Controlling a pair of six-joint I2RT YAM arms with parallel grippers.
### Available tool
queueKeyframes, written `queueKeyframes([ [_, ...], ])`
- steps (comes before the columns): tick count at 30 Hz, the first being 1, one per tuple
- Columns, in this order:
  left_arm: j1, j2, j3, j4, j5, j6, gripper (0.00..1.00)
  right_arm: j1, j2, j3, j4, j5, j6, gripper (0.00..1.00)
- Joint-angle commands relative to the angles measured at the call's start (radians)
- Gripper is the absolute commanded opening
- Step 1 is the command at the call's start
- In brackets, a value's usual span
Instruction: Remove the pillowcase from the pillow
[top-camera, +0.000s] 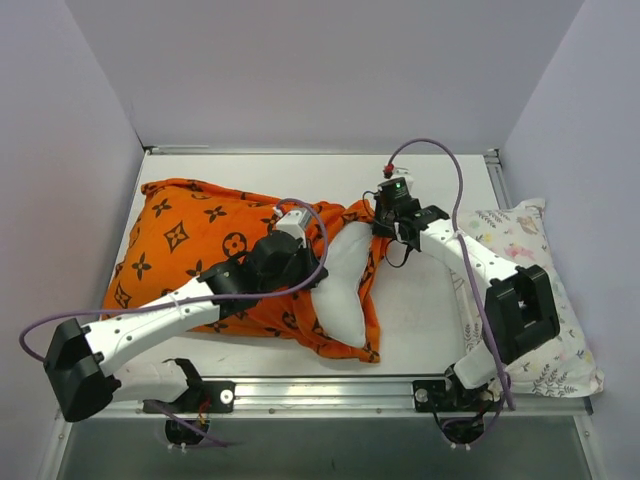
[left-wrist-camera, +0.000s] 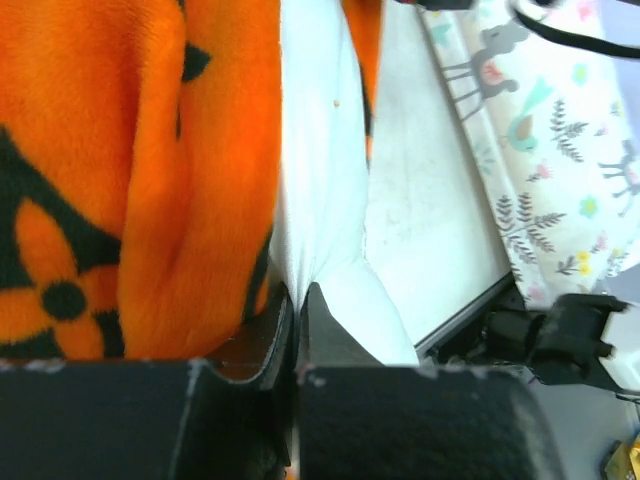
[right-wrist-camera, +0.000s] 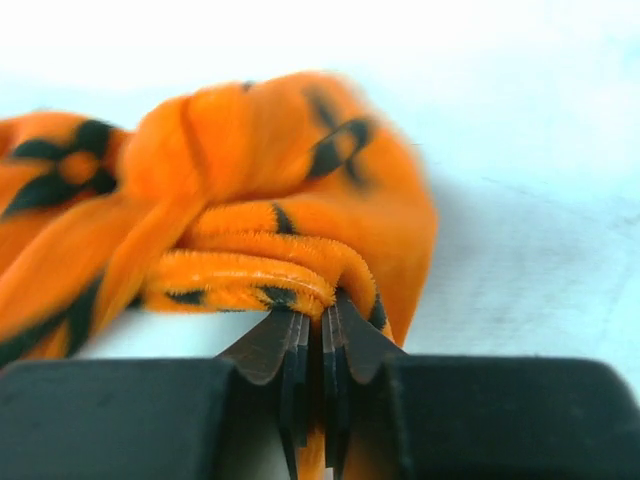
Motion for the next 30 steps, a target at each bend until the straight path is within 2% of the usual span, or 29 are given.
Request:
queueKeyframes([
  [1,-0.051,-0.136,0.000,-0.076,-0.008,0.001,0.00,-0.103,0.078,0.071,-0.053,0.114,0.060,0.00],
  [6,-0.129,-0.284,-0.023,-0.064,-0.102,-0.002,0.00,-0.218,0.194,0.119,-0.004,-0.053,0.128,0.00],
  [7,-0.139,-0.304,-0.028,-0.058,-0.114,-0.001,0.00,-0.229,0.208,0.123,0.033,-0.150,0.147,0.00],
  [9,-0.154,-0.353,-0.031,-0.053,-0.145,-0.001,0.00,-0.253,0.244,0.122,0.085,-0.229,0.172,0.00],
  [12,-0.162,-0.409,-0.035,-0.044,-0.190,0.005,0.00,-0.266,0.313,0.152,0.204,-0.486,0.206,0.02],
  [13,-0.162,-0.417,-0.038,-0.010,-0.207,0.015,0.00,-0.260,0.336,0.180,0.285,-0.675,0.218,0.06],
  [15,-0.160,-0.412,-0.046,0.048,-0.232,0.042,0.00,-0.240,0.392,0.203,0.426,-0.845,0.276,0.09],
  [17,-0.159,-0.378,-0.038,0.141,-0.232,0.076,0.00,-0.198,0.408,0.219,0.478,-0.961,0.290,0.19],
  [18,-0.159,-0.325,-0.019,0.162,-0.234,0.084,0.00,-0.189,0.393,0.212,0.479,-0.958,0.281,0.23],
  [19,-0.157,-0.297,-0.003,0.197,-0.231,0.088,0.00,-0.180,0.381,0.202,0.488,-0.960,0.277,0.33],
  [21,-0.160,-0.221,0.023,0.221,-0.235,0.097,0.00,-0.184,0.347,0.188,0.476,-0.951,0.263,0.41],
  [22,-0.159,-0.202,0.044,0.246,-0.249,0.098,0.00,-0.191,0.333,0.192,0.361,-0.903,0.244,0.55],
  [25,-0.146,-0.148,0.066,0.312,-0.310,0.101,0.00,-0.244,0.237,0.142,0.239,-0.767,0.243,0.72],
  [30,-0.102,-0.047,0.107,0.329,-0.341,0.078,0.00,-0.376,0.033,0.032,0.135,-0.665,0.313,0.80],
])
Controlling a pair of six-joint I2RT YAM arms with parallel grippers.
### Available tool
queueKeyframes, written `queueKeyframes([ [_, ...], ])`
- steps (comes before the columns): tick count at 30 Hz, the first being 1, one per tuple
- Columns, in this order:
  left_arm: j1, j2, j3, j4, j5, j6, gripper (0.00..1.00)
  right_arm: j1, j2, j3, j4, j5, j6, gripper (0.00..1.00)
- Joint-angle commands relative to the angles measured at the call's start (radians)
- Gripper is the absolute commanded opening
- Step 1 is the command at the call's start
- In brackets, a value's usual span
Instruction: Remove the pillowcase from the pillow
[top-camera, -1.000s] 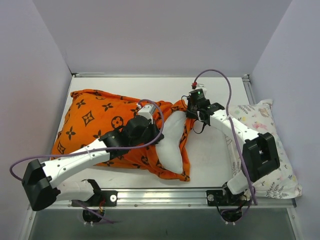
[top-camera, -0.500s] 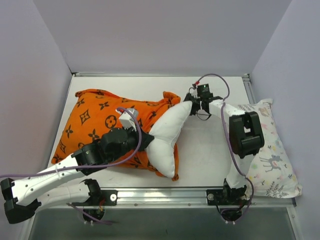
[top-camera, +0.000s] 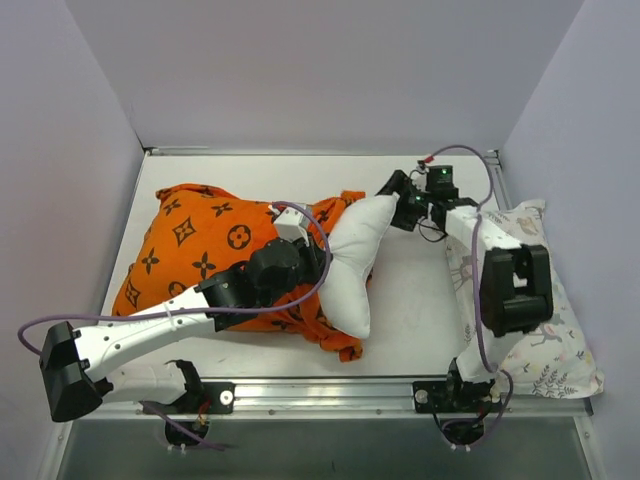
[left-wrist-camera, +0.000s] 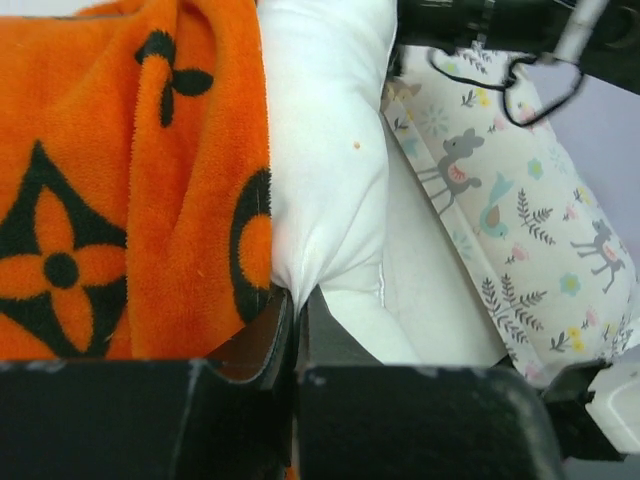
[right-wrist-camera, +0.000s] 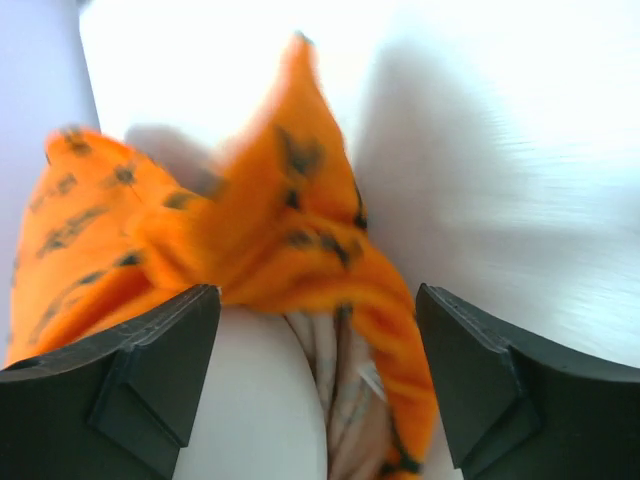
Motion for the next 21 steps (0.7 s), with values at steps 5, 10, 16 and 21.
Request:
queueKeyframes([
  [5,0.050,0.101,0.100,0.260,0.004,-0.041,0.00,-0.116,-0.302,-0.029,-0.164,0.108,0.032,0.86],
  [10,0.088,0.237,0.199,0.281,0.135,-0.045,0.00,-0.107,-0.495,-0.161,-0.217,0.109,-0.002,0.93],
  [16,0.090,0.404,0.321,0.294,0.251,-0.053,0.00,-0.021,-0.805,-0.444,-0.163,0.100,-0.006,1.00],
  [21,0.090,0.501,0.378,0.299,0.289,-0.084,0.00,0.074,-0.954,-0.621,-0.071,0.094,0.020,1.00],
])
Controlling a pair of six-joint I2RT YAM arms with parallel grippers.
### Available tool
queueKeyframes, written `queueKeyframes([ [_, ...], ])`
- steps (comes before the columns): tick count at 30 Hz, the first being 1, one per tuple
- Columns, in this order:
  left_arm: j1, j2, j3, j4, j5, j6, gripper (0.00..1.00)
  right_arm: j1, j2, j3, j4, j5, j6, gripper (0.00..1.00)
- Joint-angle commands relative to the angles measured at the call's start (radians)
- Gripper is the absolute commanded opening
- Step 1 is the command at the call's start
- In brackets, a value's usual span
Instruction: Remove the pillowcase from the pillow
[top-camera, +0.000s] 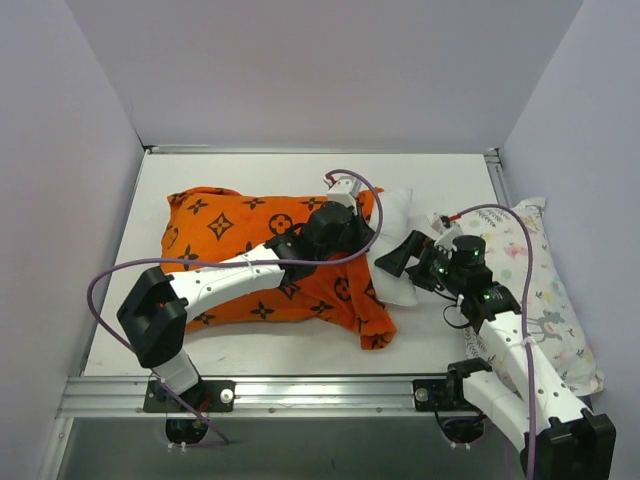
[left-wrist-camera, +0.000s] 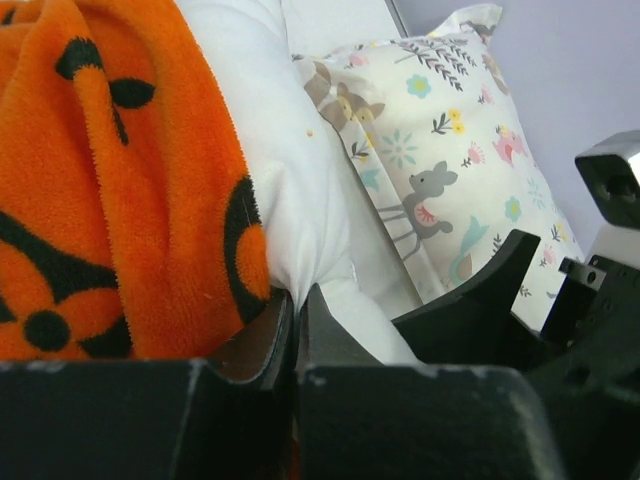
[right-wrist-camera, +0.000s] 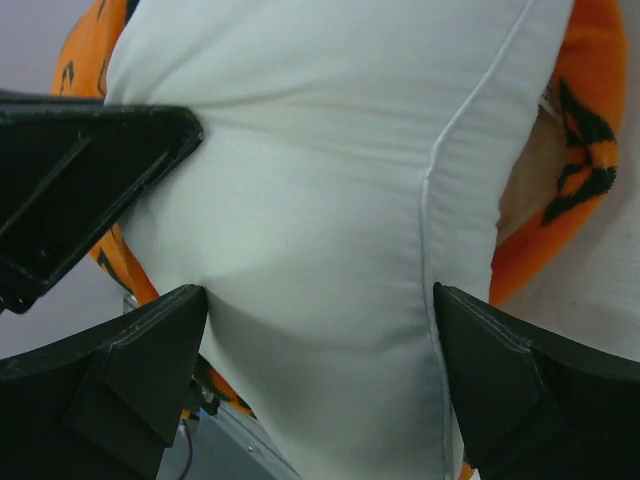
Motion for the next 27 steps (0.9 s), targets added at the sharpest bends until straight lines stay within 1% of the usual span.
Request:
queueKeyframes([
  [1,-0.009,0.032,0.090,0.130,0.098,-0.046,0.00,0.041,-0.052,-0.051,0.066,0.001,-0.022,1.00],
  [5,-0.015,0.046,0.093,0.150,0.122,-0.059,0.00,0.054,-0.010,-0.075,0.051,0.049,-0.052,1.00],
  [7,-0.018,0.043,0.091,0.152,0.131,-0.062,0.00,0.052,0.018,-0.089,0.081,0.050,-0.030,1.00],
  [8,-0.023,0.030,0.087,0.149,0.130,-0.060,0.00,0.054,0.047,-0.092,0.119,0.052,-0.019,0.97],
  [10,-0.030,0.014,0.075,0.152,0.125,-0.057,0.00,0.054,0.072,-0.095,0.167,0.026,0.004,0.76],
  [11,-0.029,-0.002,0.073,0.152,0.128,-0.053,0.00,0.054,0.092,-0.094,0.208,0.020,0.027,0.45],
  [12,-0.029,-0.011,0.074,0.137,0.131,-0.048,0.00,0.054,0.101,-0.091,0.222,0.015,0.038,0.31],
  [13,-0.029,-0.019,0.081,0.124,0.134,-0.033,0.00,0.054,0.110,-0.075,0.233,0.000,0.046,0.24],
  [14,-0.029,-0.029,0.087,0.114,0.141,-0.025,0.00,0.052,0.127,-0.066,0.247,-0.005,0.055,0.05],
  [15,-0.030,-0.033,0.109,0.089,0.159,-0.016,0.03,0.057,0.133,-0.055,0.241,0.001,0.056,0.00],
  [17,-0.029,-0.043,0.143,0.049,0.176,0.012,0.22,0.057,0.129,-0.025,0.201,0.053,0.055,0.00],
  [18,-0.029,-0.052,0.166,0.010,0.185,0.019,0.47,0.060,0.124,-0.014,0.181,0.073,0.046,0.00],
  [19,-0.030,-0.062,0.176,-0.011,0.181,0.035,0.58,0.060,0.121,-0.003,0.161,0.093,0.038,0.00],
  [20,-0.030,-0.091,0.183,-0.049,0.167,0.039,0.64,0.058,0.115,0.012,0.128,0.121,0.032,0.00],
  [21,-0.030,-0.109,0.188,-0.104,0.130,0.042,0.74,0.060,0.113,0.018,0.115,0.133,0.021,0.00],
  [23,-0.030,-0.163,0.211,-0.164,0.087,0.075,0.79,0.063,0.116,0.031,0.091,0.150,0.012,0.00],
  [24,-0.030,-0.177,0.229,-0.261,0.029,0.085,0.80,0.061,0.116,0.031,0.083,0.162,0.007,0.00],
  [26,-0.033,-0.219,0.278,-0.388,-0.069,0.099,0.80,0.068,0.110,0.032,0.068,0.184,-0.008,0.00],
  [27,-0.032,-0.238,0.283,-0.513,-0.193,0.099,0.81,0.066,0.107,0.032,0.063,0.199,-0.014,0.00],
])
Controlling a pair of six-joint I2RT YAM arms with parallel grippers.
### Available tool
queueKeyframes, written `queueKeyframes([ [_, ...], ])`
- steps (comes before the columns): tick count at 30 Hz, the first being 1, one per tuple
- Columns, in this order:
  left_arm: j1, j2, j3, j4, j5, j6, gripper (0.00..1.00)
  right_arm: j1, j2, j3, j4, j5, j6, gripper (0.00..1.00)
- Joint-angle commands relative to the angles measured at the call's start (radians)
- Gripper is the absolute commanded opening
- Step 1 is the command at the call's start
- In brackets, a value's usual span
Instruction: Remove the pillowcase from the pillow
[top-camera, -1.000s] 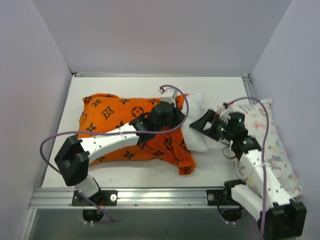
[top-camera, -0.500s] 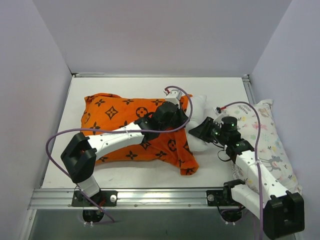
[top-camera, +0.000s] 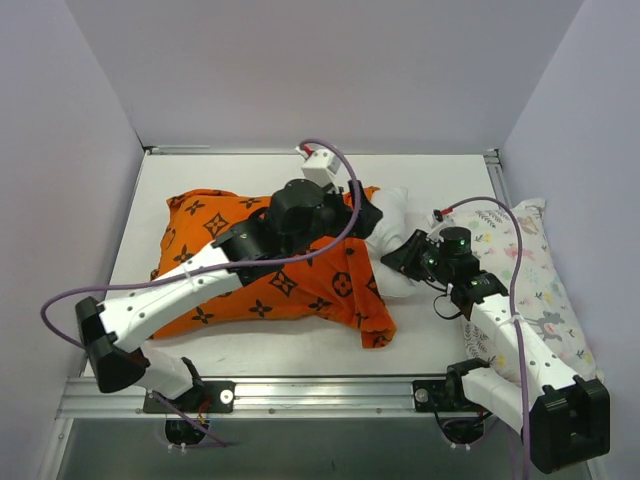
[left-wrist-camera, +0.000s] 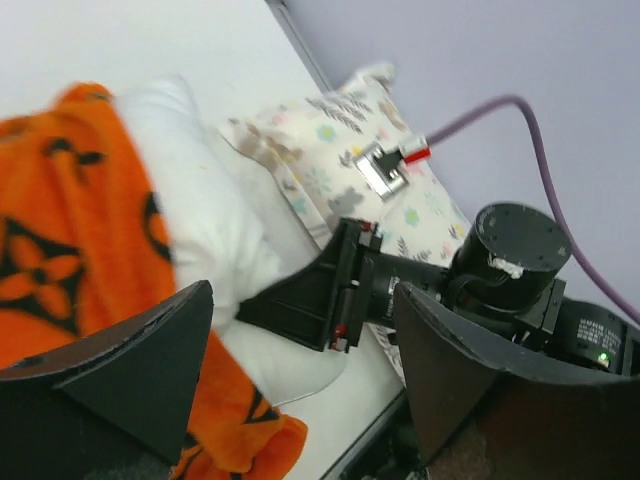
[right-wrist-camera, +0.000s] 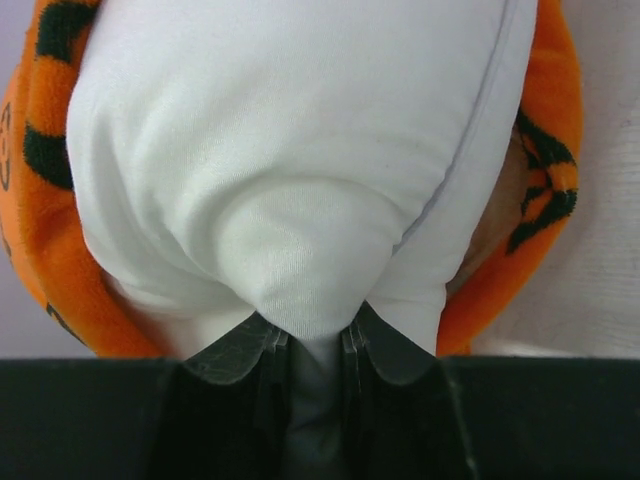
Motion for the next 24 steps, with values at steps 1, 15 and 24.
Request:
queueKeyframes([
  [1,0.005,-0.106,0.070,-0.317,-0.284,0.023,0.81,0.007,-0.012,0.039,-0.035,0.087,-0.042,0.00],
  [15,0.281,-0.454,-0.421,-0.523,-0.320,-0.129,0.88,0.023,0.017,0.134,-0.113,0.087,-0.071,0.00],
  [24,0.252,-0.473,-0.510,-0.387,-0.143,-0.164,0.89,0.049,0.043,0.162,-0.130,0.116,-0.085,0.00],
])
